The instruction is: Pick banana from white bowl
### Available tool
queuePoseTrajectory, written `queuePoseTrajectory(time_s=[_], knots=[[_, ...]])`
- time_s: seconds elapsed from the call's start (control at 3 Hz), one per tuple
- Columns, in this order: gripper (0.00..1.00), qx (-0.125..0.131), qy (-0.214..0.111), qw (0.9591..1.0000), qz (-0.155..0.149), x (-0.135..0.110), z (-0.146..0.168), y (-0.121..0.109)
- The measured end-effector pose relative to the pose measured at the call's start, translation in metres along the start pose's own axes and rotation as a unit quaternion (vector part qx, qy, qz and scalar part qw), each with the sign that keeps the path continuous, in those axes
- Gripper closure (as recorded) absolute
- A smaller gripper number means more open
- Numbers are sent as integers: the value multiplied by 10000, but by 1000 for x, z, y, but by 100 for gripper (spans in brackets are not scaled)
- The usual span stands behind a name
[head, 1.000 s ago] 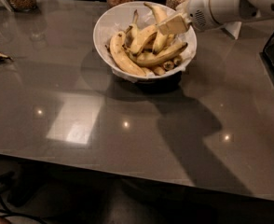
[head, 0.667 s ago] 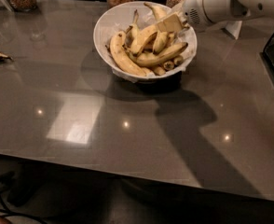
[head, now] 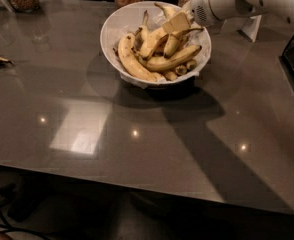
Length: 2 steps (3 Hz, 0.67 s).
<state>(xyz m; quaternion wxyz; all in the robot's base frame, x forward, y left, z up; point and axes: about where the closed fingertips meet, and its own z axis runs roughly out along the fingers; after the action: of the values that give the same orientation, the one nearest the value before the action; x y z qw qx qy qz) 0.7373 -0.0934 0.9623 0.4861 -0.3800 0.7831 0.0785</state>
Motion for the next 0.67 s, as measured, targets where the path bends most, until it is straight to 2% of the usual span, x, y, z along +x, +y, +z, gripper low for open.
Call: queuePoseTrajectory(time_s=[0.33,0.67], knots=[[37,-14,86,9999,91,-1,13,-4],[42,-47,206,9996,198,2,23,-6]])
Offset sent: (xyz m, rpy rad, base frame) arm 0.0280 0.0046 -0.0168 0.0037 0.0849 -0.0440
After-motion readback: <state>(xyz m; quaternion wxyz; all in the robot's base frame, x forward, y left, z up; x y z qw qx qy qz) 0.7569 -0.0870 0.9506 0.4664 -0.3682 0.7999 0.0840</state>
